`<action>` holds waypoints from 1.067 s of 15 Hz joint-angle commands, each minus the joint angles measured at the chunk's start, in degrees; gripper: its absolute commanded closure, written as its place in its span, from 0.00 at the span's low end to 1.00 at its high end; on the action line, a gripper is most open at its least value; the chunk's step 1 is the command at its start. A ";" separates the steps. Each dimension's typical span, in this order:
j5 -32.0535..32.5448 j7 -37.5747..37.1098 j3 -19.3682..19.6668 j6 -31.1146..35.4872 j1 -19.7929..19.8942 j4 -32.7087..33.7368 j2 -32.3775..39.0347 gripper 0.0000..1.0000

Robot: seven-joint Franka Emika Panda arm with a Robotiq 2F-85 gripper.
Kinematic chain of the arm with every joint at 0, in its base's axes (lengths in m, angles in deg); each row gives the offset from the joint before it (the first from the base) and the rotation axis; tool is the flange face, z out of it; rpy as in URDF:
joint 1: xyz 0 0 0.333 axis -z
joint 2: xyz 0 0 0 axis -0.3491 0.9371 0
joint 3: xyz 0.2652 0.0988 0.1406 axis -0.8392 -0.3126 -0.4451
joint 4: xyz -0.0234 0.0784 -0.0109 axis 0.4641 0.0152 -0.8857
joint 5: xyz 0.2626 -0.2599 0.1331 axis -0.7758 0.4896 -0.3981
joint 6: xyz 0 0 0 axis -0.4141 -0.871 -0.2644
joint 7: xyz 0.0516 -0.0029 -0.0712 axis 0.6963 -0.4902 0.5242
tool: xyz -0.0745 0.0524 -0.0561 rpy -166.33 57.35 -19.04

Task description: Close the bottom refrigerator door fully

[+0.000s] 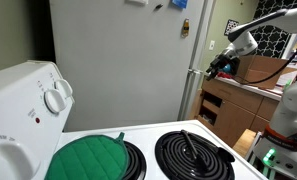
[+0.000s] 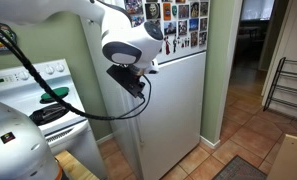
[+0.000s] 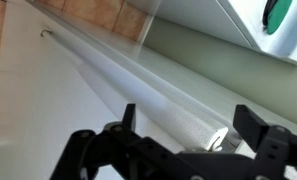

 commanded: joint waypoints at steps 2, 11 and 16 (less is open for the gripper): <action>-10.60 9.44 4.06 -10.10 2.08 3.72 8.75 0.00; -25.38 9.09 0.87 -25.42 10.84 8.63 24.76 0.00; -30.52 4.85 -1.03 -25.82 13.53 10.08 29.37 0.00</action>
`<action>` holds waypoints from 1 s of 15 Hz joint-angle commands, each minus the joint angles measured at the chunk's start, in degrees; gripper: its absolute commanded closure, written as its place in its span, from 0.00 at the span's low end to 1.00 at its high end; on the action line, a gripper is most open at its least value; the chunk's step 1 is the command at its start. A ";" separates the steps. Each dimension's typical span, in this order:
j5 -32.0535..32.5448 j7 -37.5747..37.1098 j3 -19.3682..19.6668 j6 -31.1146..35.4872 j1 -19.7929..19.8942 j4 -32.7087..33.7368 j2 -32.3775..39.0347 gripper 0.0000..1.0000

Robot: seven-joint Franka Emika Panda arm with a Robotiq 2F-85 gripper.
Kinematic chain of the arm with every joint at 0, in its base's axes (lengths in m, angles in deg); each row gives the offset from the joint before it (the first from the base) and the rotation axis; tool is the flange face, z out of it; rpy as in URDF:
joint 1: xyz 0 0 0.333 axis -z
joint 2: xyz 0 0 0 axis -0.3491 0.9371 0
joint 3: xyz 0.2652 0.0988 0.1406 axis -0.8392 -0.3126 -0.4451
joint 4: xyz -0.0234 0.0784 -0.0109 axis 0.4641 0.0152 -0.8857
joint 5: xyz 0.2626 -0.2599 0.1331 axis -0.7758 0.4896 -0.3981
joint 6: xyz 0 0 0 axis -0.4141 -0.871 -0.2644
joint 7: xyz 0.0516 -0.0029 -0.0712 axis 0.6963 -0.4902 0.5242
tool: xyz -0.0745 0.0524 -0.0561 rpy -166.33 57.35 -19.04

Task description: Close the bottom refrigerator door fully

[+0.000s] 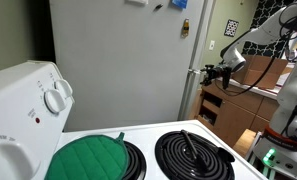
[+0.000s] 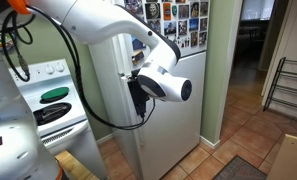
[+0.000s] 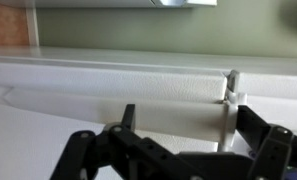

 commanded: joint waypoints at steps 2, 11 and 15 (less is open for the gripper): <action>-4.56 -3.41 -1.49 -2.35 3.29 2.03 4.59 0.00; -5.99 -5.19 -2.85 -6.29 4.70 2.96 9.05 0.00; -6.42 -4.52 -4.08 -12.06 4.59 3.56 10.75 0.00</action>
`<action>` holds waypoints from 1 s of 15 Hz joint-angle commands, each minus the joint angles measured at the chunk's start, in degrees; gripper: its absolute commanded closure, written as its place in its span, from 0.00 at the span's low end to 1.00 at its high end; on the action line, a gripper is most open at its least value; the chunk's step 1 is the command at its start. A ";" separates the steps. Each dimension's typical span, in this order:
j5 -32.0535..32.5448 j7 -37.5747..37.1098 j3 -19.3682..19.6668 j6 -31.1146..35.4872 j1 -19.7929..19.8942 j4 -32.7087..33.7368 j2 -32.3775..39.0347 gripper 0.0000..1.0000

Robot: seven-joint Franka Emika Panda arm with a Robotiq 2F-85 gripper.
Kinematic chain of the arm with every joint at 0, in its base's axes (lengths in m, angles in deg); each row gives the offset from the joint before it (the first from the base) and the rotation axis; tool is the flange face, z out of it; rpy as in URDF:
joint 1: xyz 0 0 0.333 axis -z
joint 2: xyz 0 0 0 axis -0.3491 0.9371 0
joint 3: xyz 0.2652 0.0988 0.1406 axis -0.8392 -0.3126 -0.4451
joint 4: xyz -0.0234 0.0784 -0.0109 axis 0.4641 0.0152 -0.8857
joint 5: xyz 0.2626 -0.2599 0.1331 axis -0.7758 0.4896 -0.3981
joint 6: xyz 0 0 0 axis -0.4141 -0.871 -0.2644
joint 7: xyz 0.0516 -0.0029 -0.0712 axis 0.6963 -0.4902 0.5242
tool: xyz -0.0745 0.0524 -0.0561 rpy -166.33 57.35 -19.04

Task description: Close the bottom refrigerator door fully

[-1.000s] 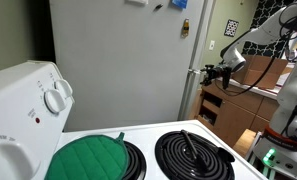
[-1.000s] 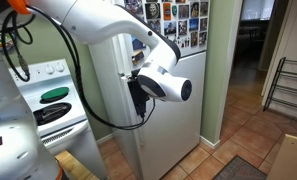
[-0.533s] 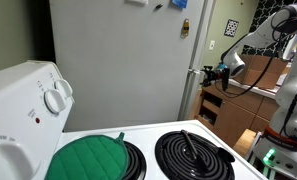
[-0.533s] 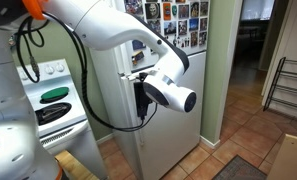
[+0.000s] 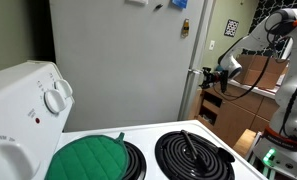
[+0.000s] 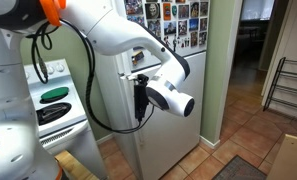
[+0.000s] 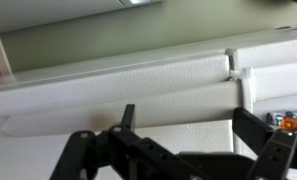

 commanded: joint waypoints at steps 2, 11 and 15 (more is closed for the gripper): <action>-0.86 0.30 -2.26 -5.13 0.31 1.23 2.52 0.00; -1.50 -1.17 -5.49 -5.93 -1.54 1.66 3.08 0.00; 2.46 -0.17 -3.11 -2.69 -0.23 1.20 0.79 0.00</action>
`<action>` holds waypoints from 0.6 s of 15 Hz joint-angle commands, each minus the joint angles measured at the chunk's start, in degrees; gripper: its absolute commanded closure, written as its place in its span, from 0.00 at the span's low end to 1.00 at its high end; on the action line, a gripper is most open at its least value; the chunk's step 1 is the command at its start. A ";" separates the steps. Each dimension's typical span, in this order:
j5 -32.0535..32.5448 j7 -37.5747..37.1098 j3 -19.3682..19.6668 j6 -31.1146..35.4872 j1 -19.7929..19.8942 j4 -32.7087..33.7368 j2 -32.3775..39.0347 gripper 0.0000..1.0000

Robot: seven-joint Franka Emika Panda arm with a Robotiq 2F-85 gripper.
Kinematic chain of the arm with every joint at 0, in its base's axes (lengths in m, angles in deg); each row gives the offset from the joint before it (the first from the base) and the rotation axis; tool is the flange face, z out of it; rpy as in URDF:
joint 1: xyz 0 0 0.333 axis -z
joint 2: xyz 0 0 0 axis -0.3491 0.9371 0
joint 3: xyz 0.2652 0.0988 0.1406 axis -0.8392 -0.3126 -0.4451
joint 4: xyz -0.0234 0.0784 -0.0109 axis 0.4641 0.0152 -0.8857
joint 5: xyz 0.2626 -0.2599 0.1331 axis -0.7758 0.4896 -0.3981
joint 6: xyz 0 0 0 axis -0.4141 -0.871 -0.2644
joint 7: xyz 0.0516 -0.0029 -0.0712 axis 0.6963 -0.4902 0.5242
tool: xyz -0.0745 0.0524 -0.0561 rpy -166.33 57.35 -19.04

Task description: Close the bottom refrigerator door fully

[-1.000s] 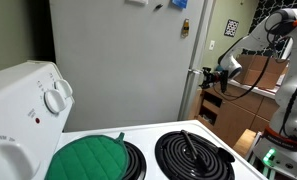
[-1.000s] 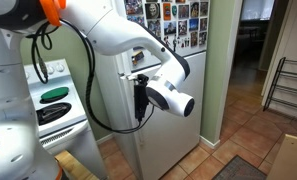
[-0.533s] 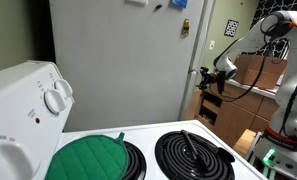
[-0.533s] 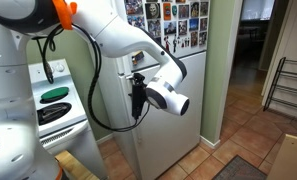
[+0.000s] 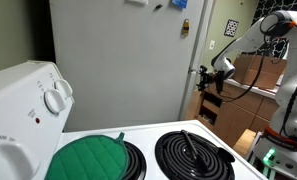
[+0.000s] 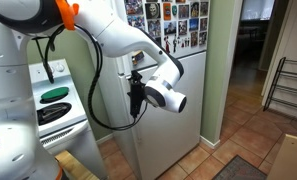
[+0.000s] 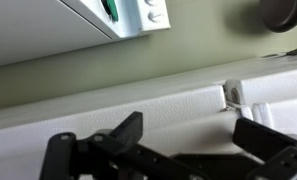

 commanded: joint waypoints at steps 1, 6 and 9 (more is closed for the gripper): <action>3.51 0.06 2.11 3.27 0.89 -0.37 -2.61 0.00; 11.70 -0.68 5.74 12.87 2.43 -3.48 -10.93 0.00; 18.43 -1.48 6.36 19.48 3.22 -6.40 -19.38 0.00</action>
